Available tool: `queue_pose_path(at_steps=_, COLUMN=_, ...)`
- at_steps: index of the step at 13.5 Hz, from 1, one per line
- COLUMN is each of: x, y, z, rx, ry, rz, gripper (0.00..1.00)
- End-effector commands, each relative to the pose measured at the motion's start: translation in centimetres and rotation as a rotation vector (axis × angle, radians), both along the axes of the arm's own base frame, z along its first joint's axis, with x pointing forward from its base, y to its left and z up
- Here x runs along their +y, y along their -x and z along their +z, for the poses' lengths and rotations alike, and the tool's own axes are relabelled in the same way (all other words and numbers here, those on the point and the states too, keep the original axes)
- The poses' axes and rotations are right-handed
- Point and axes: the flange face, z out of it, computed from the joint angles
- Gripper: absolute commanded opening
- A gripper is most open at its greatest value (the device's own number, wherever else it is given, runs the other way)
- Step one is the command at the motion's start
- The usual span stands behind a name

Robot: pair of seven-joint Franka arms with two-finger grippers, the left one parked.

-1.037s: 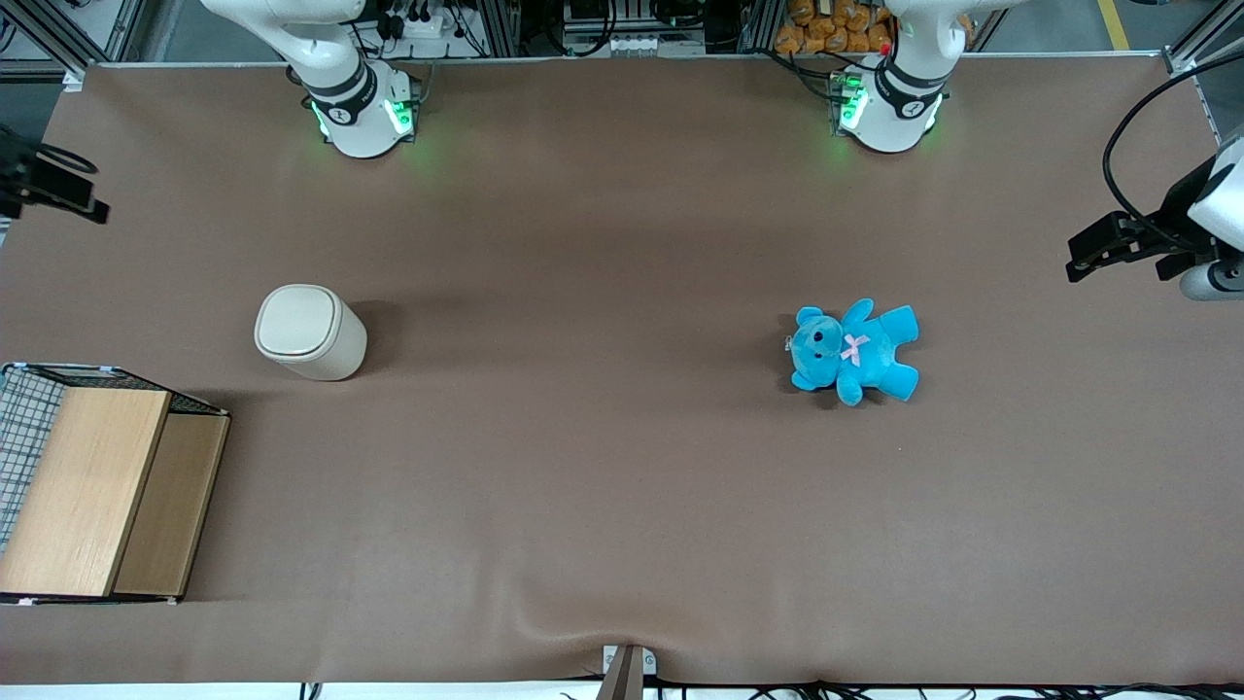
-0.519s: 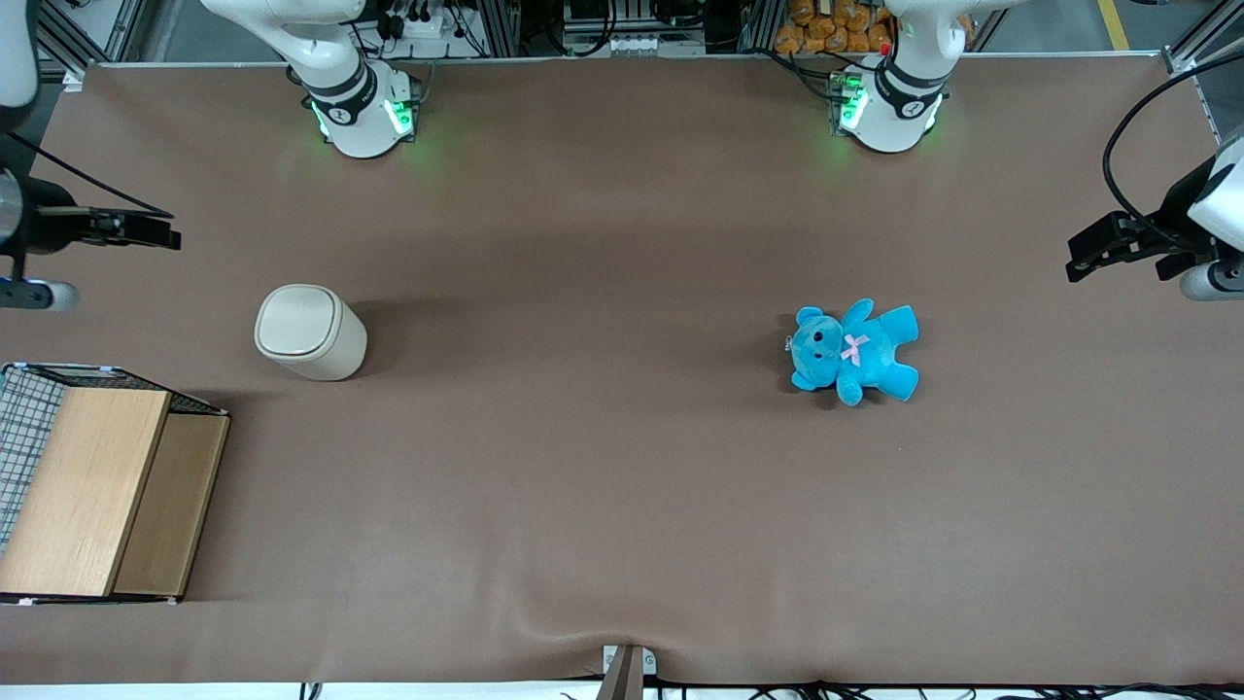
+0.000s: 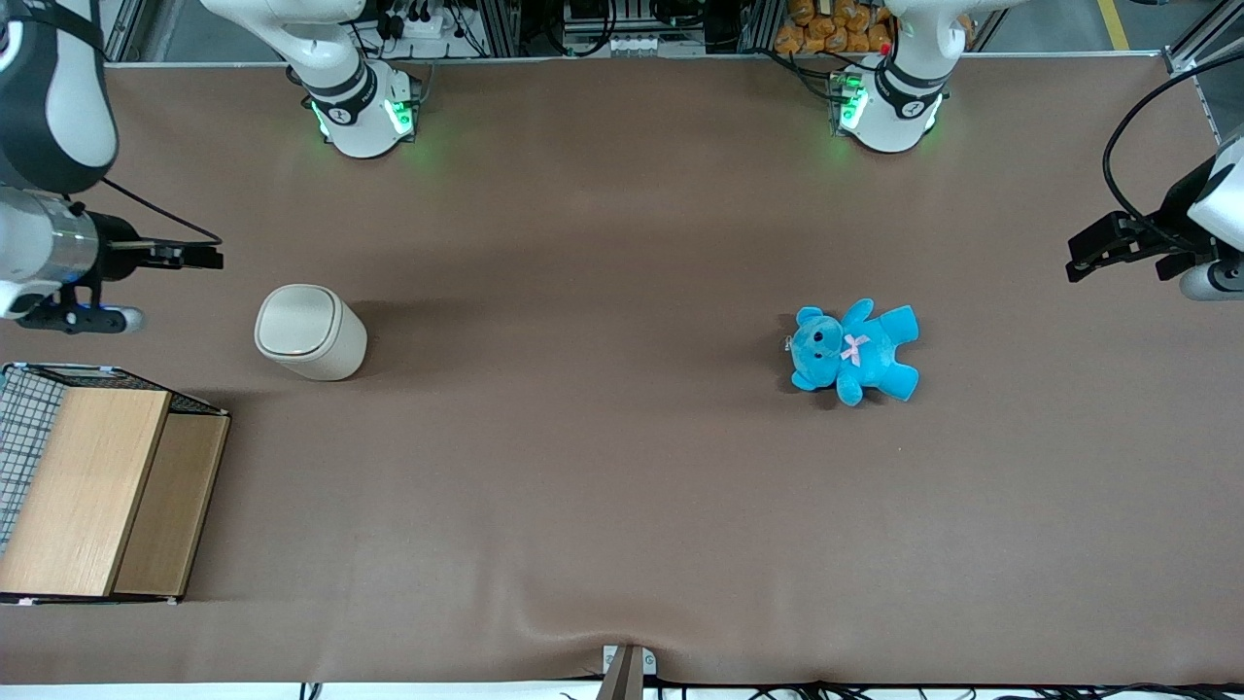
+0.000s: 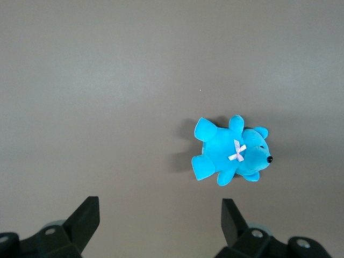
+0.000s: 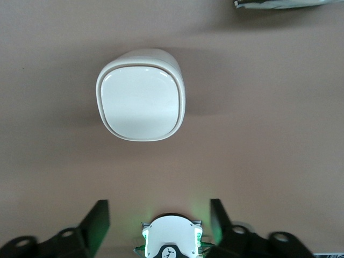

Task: Open trash can with right arm
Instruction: 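Lower the right gripper beside the trash can lid edge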

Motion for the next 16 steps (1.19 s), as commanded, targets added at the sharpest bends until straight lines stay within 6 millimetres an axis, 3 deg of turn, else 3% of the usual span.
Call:
queue_pose_path(at_steps=1, x=0.6, y=0.3, z=-1.9, rx=0.015, ry=0.014, rz=0.013, gripper=0.00)
queue_pose_path(at_steps=4, x=0.9, y=-0.8, z=-5.3, rx=0.035, ry=0.015, rz=0.021, gripper=0.00)
queue_pose_path(at_steps=9, x=1.1, y=-0.2, z=-11.0, rx=0.008, ry=0.018, rz=0.025, gripper=0.00)
queue_pose_path(at_steps=16, x=0.2, y=-0.5, z=-15.3, rx=0.022, ry=0.023, rz=0.012, gripper=0.00)
